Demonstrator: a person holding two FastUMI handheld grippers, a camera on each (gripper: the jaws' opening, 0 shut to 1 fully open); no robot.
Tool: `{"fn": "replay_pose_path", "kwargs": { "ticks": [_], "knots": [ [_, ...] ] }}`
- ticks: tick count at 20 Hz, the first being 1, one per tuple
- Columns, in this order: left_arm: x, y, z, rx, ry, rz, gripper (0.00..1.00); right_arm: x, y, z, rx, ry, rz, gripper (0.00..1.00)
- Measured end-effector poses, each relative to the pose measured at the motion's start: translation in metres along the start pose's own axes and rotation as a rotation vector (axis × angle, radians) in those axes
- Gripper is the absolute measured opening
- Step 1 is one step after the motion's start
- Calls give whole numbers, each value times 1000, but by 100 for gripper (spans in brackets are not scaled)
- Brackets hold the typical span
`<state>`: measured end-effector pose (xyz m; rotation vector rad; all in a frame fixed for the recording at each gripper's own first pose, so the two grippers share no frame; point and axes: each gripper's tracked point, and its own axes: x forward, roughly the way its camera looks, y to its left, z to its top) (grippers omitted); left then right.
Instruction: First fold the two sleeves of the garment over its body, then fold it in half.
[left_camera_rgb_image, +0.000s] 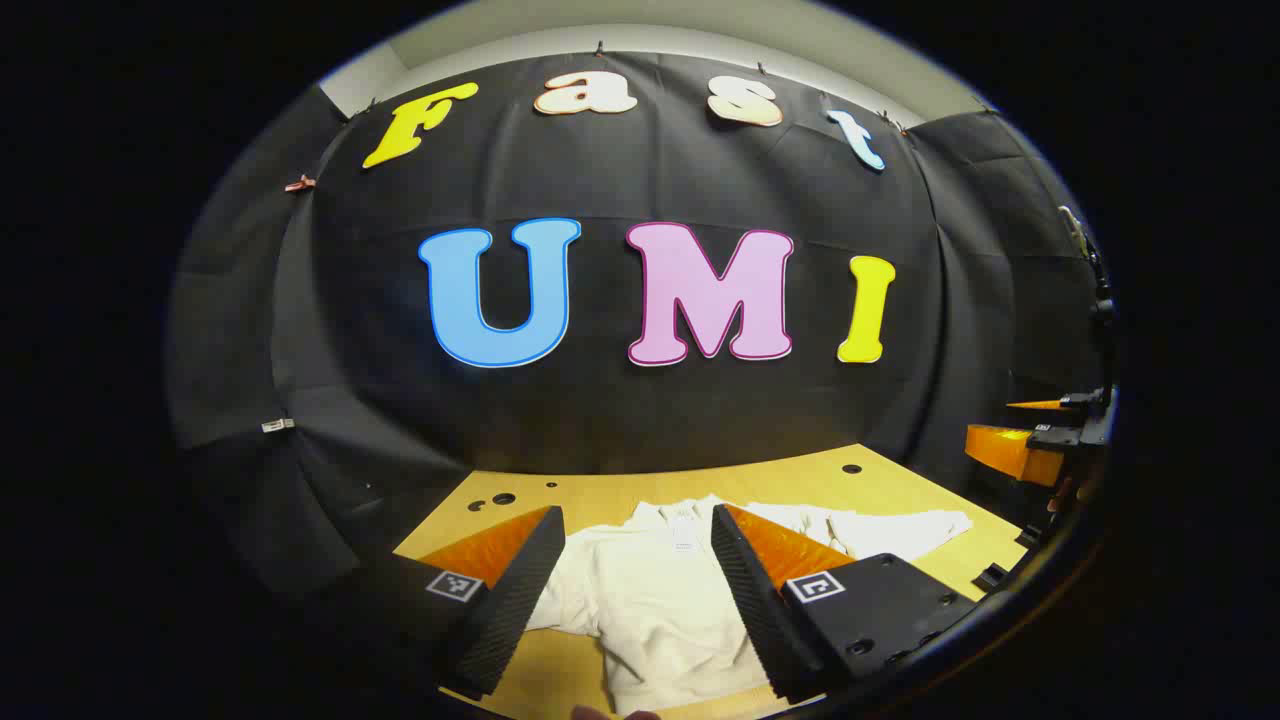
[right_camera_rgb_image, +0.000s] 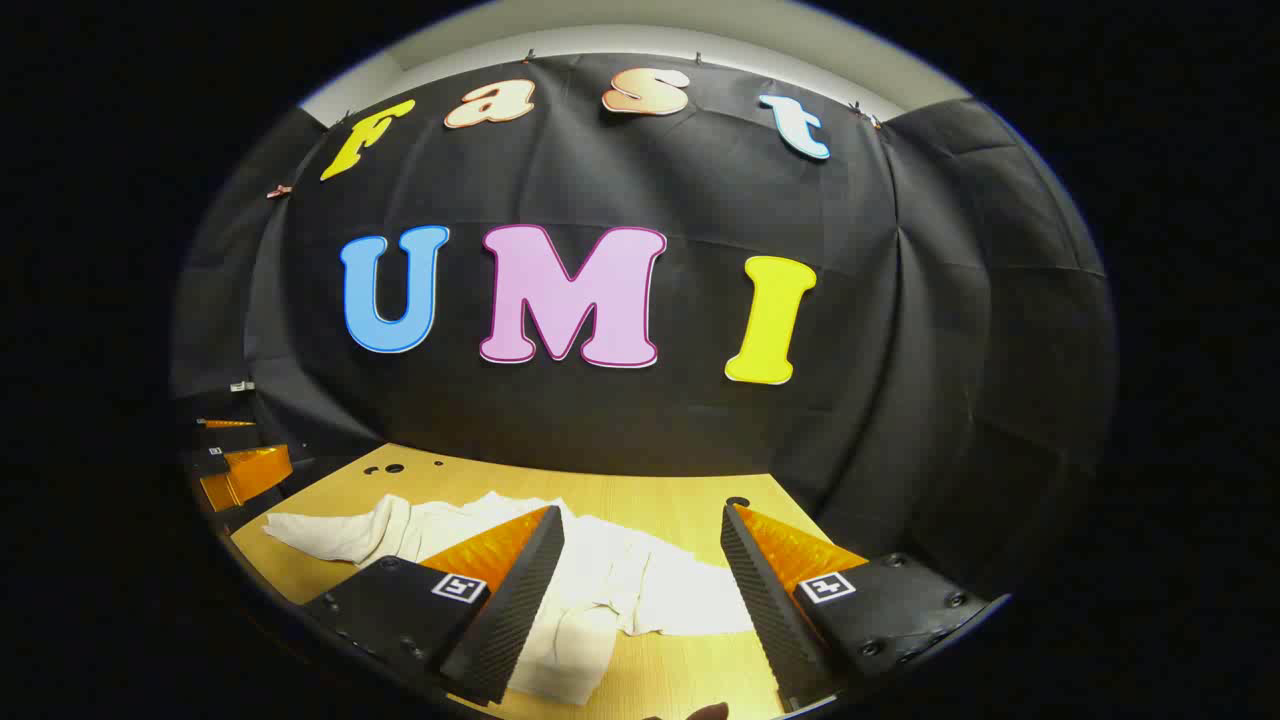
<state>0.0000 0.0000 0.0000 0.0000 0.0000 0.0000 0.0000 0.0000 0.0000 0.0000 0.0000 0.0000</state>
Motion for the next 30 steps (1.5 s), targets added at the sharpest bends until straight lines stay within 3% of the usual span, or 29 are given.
{"fn": "replay_pose_path", "kwargs": {
  "ticks": [19,24,30],
  "knots": [
    [14,-45,-16,27,69,-27,94,19,-55,-31,44,84,-32,97],
    [16,-57,-21,41,87,-35,94,34,-105,-57,52,141,-113,97],
    [24,-73,-26,61,120,-37,94,67,-186,-134,76,287,-219,97]
  ]
}}
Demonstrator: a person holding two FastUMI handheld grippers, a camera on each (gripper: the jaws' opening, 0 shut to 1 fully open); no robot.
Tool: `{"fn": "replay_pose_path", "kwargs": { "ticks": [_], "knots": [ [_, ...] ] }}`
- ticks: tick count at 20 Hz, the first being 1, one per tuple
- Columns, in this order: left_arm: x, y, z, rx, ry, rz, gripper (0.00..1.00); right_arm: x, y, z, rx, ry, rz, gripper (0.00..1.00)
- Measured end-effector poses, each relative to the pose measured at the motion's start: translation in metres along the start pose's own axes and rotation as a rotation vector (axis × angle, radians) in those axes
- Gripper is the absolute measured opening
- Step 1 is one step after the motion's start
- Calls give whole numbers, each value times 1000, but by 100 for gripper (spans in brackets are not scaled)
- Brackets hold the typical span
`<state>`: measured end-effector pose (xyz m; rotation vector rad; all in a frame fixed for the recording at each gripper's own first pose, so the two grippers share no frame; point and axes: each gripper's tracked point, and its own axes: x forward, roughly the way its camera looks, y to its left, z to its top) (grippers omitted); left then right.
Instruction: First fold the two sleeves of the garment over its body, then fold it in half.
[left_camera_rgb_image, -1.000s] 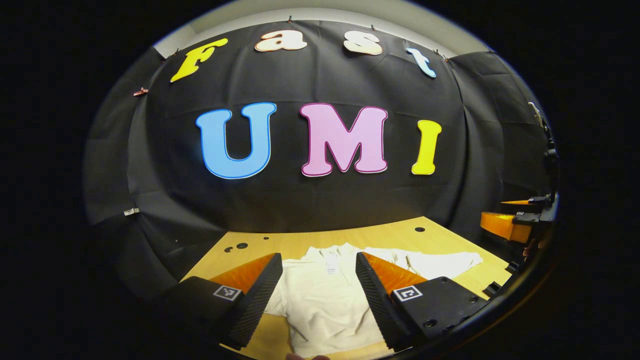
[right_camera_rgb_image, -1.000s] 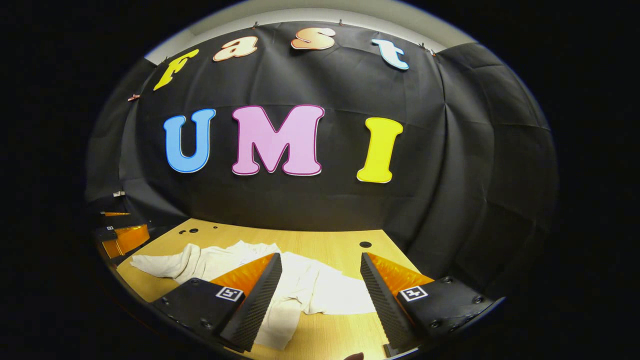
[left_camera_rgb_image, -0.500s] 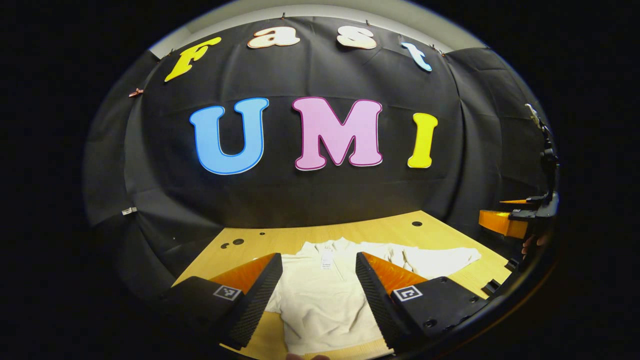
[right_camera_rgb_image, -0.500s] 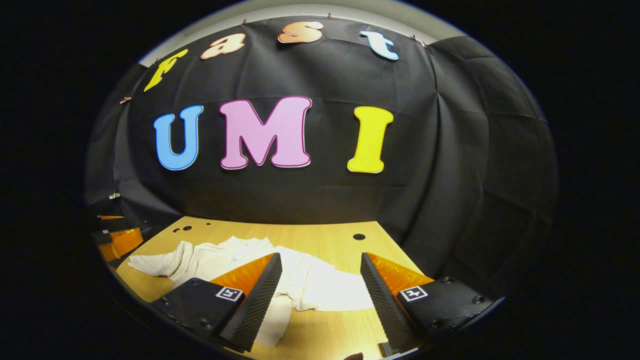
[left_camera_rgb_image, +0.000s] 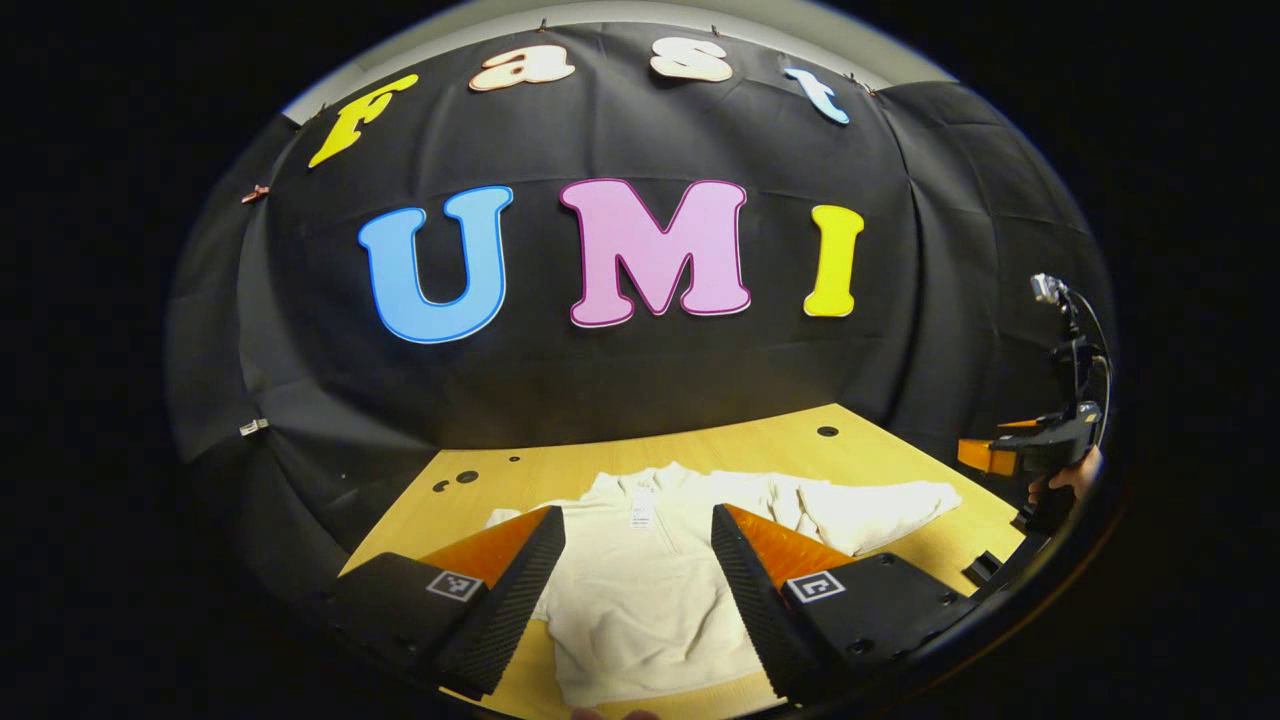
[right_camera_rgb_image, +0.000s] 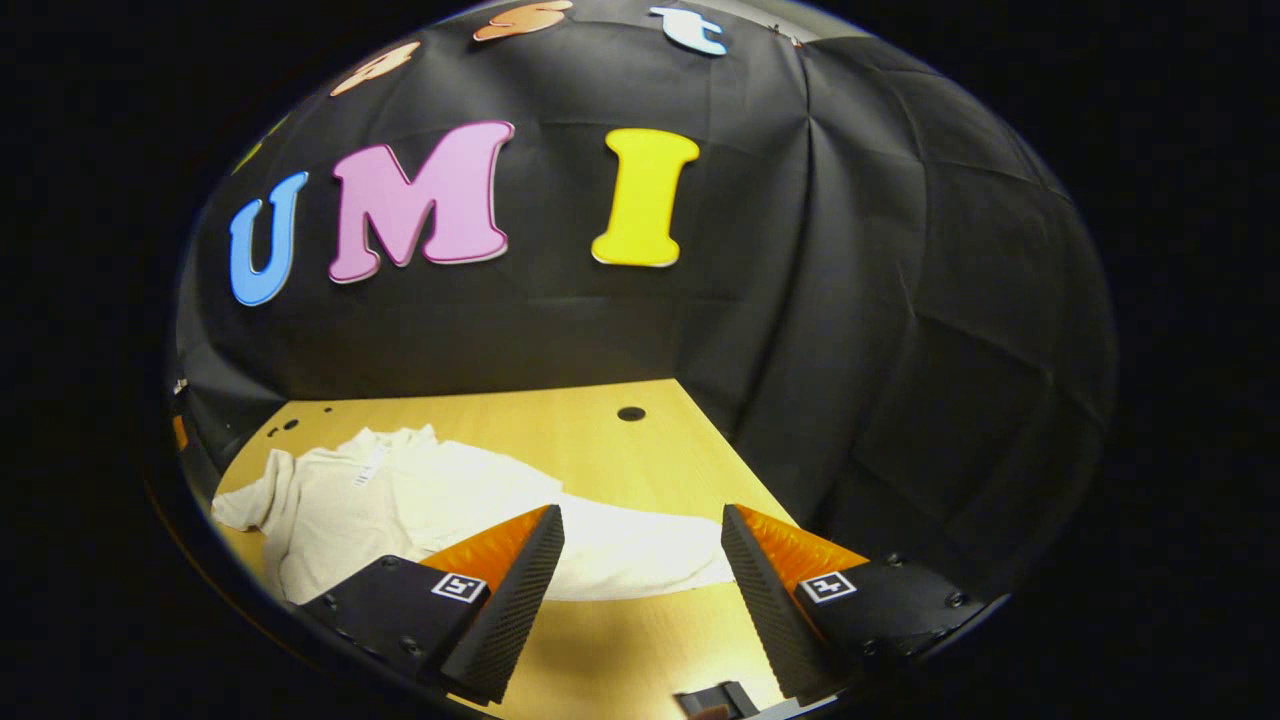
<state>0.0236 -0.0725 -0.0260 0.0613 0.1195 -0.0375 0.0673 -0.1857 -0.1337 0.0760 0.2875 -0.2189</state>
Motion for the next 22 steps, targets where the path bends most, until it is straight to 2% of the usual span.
{"fn": "replay_pose_path", "kwargs": {
  "ticks": [10,14,19,20,22],
  "knots": [
    [6,-11,-18,45,71,26,97,103,-67,-104,126,286,-114,96],
    [4,-9,-21,45,84,43,97,127,-79,-128,140,342,-149,96],
    [5,-7,-29,51,106,58,97,137,-81,-142,143,372,-144,96],
    [6,-7,-31,50,110,60,97,137,-82,-139,138,366,-132,93],
    [5,-5,-32,49,114,60,97,139,-78,-140,128,364,-113,72]
  ]
}}
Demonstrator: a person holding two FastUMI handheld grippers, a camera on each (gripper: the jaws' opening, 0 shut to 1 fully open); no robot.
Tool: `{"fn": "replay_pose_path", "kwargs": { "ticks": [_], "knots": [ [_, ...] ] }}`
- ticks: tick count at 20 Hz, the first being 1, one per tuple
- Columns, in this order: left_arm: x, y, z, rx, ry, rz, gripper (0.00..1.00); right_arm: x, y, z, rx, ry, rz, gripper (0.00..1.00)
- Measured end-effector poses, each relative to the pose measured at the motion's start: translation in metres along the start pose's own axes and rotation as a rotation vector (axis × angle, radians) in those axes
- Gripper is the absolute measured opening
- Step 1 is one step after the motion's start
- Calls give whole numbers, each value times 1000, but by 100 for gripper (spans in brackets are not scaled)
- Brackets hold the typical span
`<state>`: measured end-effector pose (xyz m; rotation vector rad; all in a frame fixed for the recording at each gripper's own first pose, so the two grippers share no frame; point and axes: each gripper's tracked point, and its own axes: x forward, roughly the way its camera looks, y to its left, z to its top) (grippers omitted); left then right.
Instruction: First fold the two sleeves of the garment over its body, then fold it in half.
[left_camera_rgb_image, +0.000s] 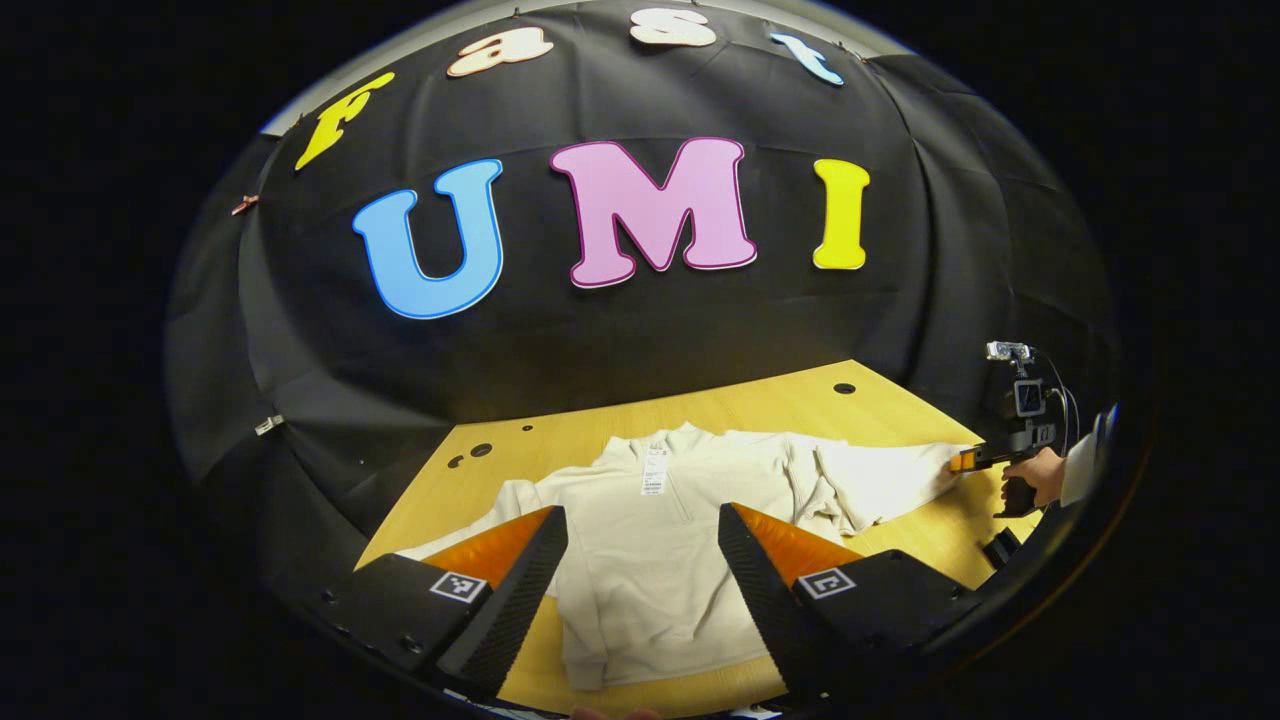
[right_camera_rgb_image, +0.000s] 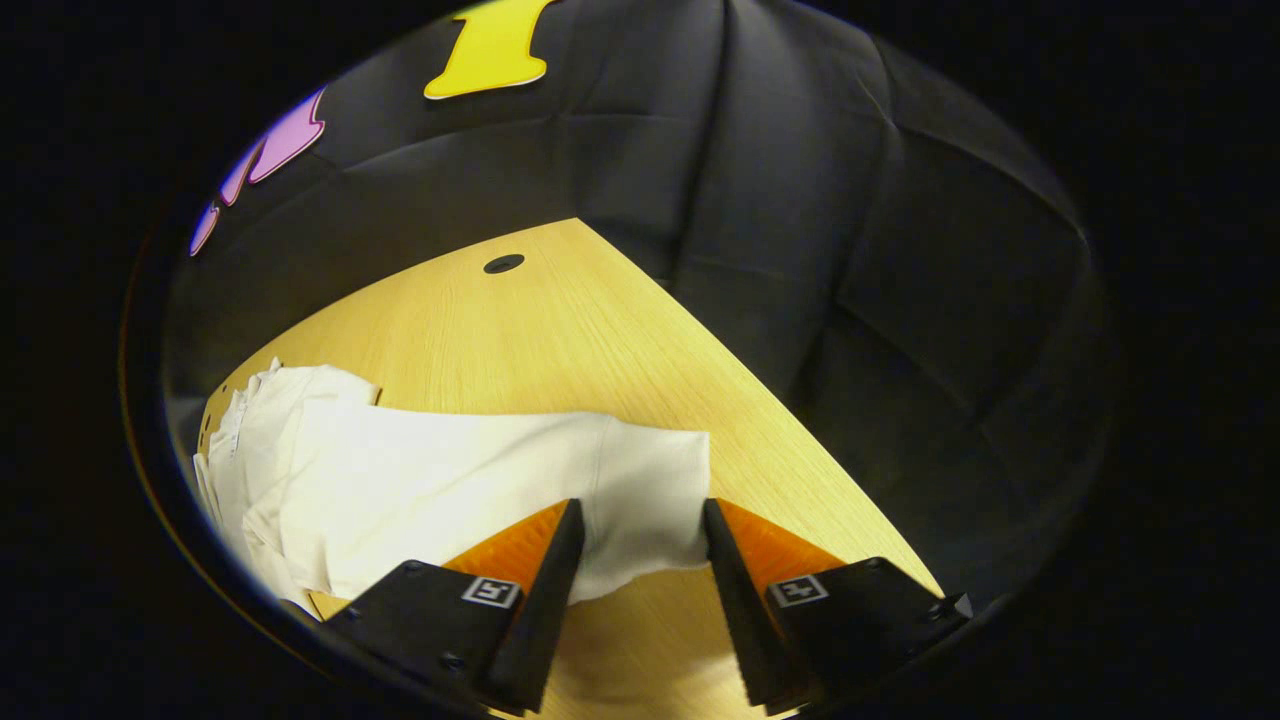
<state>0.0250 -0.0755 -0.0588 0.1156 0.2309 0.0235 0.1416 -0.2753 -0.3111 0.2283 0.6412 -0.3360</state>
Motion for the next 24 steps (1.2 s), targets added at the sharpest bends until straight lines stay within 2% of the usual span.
{"fn": "replay_pose_path", "kwargs": {
  "ticks": [1,3,5,14,18,24],
  "knots": [
    [0,1,0,1,2,0,97,2,4,0,-2,1,4,59],
    [-1,3,-2,5,3,-3,97,5,12,0,29,13,-2,23],
    [-3,6,-3,7,0,-7,97,0,13,-1,40,21,7,11],
    [-10,31,-5,-46,-38,-40,97,-103,74,54,134,-182,152,9],
    [-12,47,-11,-57,-52,-56,97,-147,129,60,56,-249,227,9],
    [-24,82,-20,-86,-67,-47,97,-188,232,48,-47,-269,361,9]
  ]
}}
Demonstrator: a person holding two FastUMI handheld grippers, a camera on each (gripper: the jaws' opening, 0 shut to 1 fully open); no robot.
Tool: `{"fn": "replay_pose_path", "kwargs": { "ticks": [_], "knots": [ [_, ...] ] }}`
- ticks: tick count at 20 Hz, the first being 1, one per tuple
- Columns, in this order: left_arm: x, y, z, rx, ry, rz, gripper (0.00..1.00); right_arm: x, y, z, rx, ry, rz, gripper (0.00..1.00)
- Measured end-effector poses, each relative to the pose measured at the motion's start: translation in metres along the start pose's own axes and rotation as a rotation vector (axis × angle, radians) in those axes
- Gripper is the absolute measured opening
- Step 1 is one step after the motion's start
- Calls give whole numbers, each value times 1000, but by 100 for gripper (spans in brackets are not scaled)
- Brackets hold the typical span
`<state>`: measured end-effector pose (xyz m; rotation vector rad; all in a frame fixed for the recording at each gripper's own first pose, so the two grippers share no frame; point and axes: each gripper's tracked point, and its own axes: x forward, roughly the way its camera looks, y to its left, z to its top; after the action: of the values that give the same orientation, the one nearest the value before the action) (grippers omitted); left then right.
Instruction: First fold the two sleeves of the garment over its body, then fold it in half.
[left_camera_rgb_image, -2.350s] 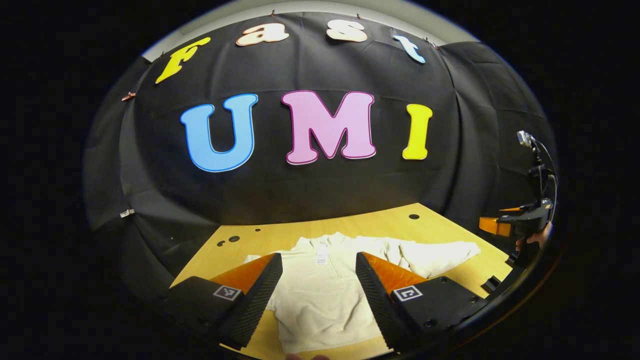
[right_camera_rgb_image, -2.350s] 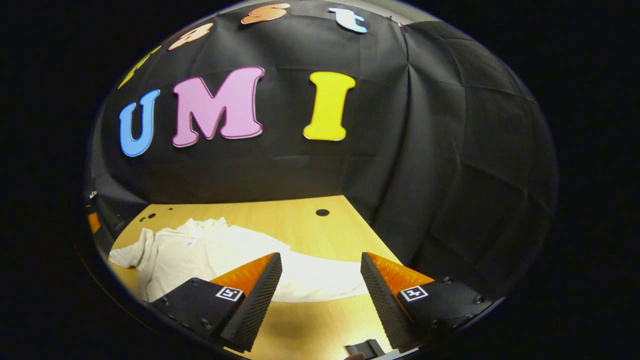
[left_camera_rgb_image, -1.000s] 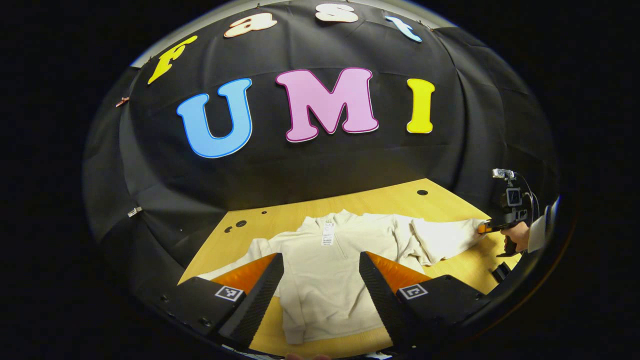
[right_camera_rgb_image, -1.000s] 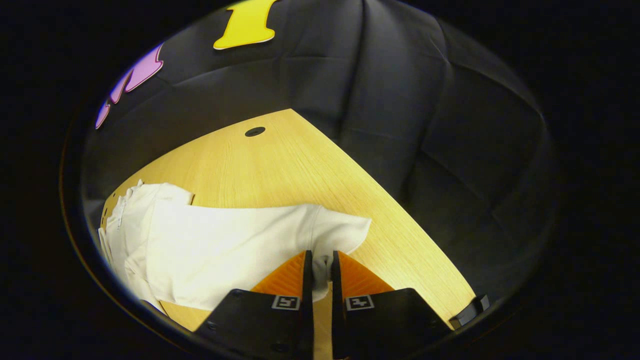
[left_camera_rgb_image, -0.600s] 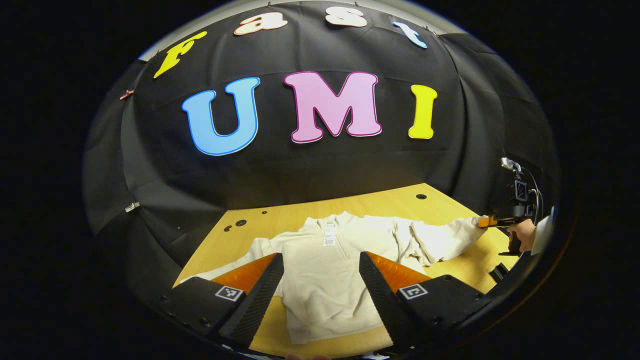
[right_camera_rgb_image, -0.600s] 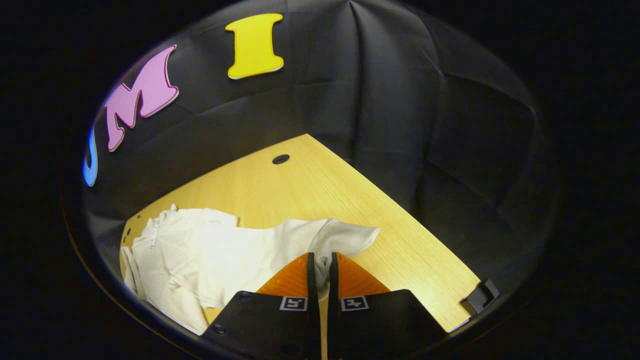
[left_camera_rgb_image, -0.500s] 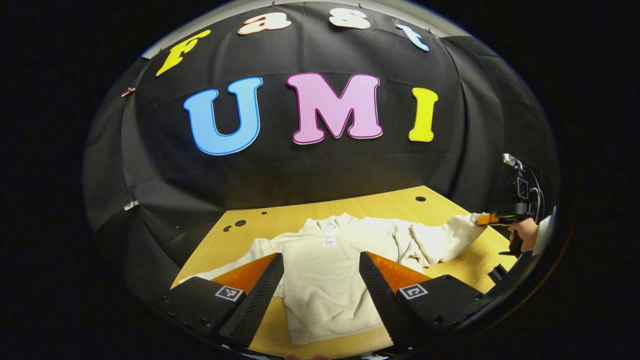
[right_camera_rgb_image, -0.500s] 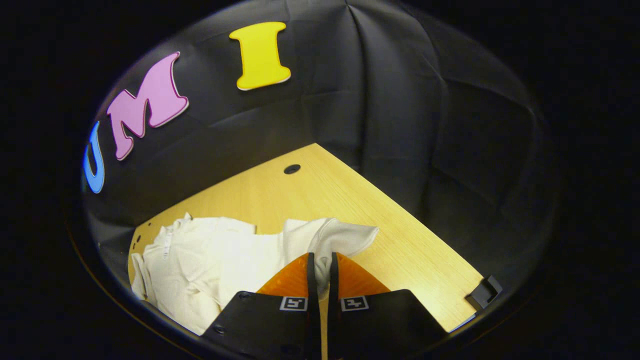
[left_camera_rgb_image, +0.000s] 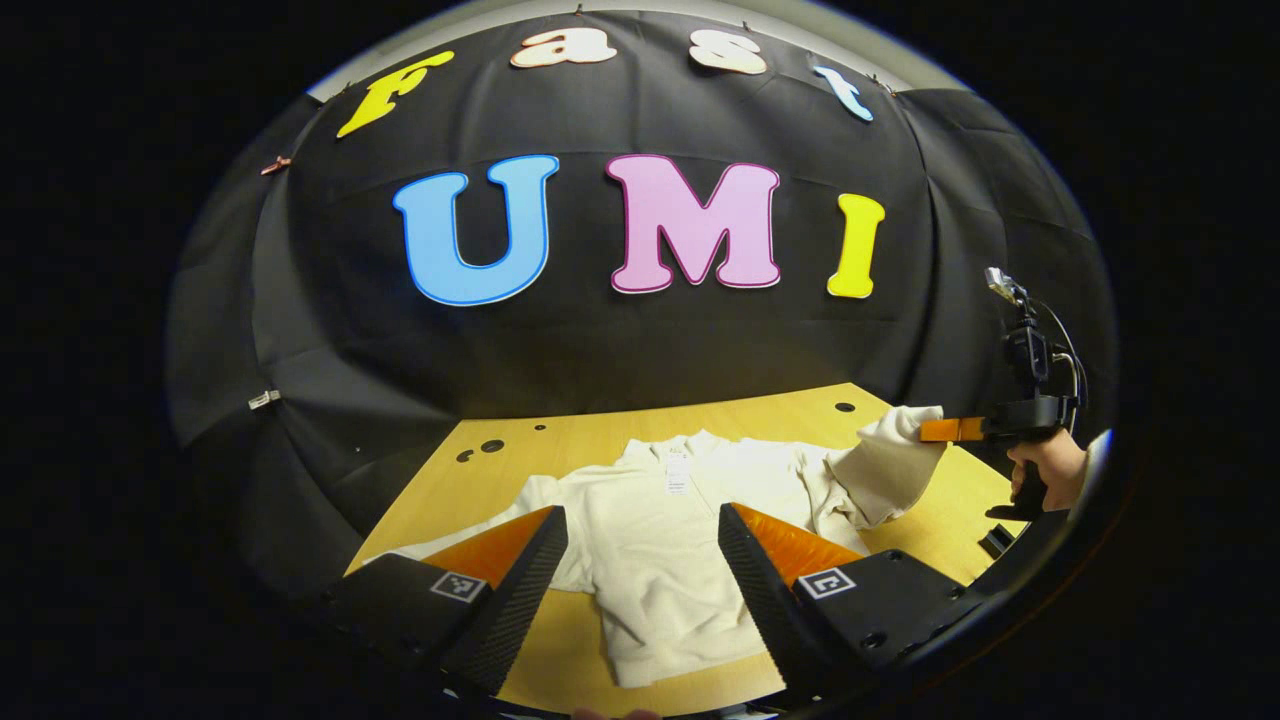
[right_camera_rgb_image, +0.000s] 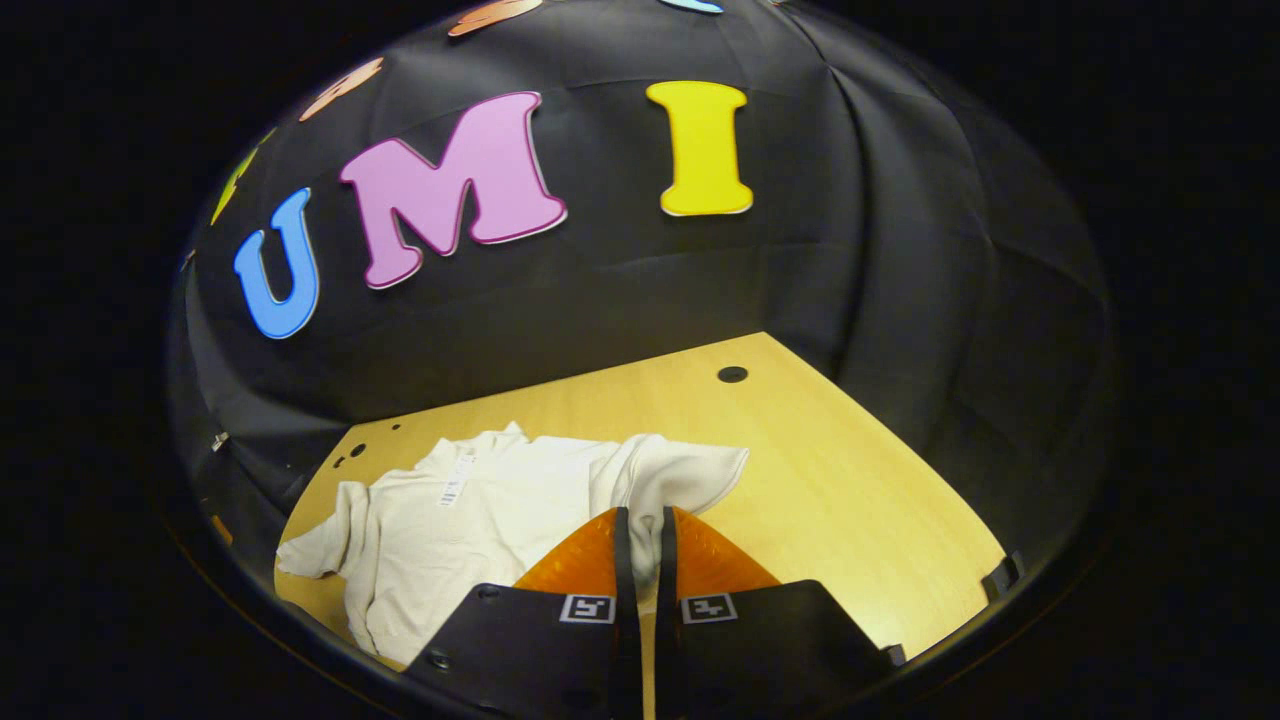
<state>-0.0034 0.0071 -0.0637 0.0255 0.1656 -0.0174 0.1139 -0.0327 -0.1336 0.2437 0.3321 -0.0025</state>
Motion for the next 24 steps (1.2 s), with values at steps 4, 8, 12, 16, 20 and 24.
{"fn": "replay_pose_path", "kwargs": {
  "ticks": [4,8,12,16,20,24],
  "knots": [
    [-10,26,-9,-21,2,24,97,7,63,-5,-44,7,75,9],
    [-18,53,-20,-43,11,51,97,22,114,-17,-82,27,115,9],
    [-19,78,-29,-65,25,80,97,45,160,-36,-97,60,149,9],
    [-17,101,-38,-84,45,113,97,65,201,-61,-129,110,176,9],
    [-19,126,-46,-103,60,151,97,82,224,-88,-143,159,184,9],
    [-23,144,-66,-135,94,186,98,97,237,-121,-174,222,176,9]
  ]
}}
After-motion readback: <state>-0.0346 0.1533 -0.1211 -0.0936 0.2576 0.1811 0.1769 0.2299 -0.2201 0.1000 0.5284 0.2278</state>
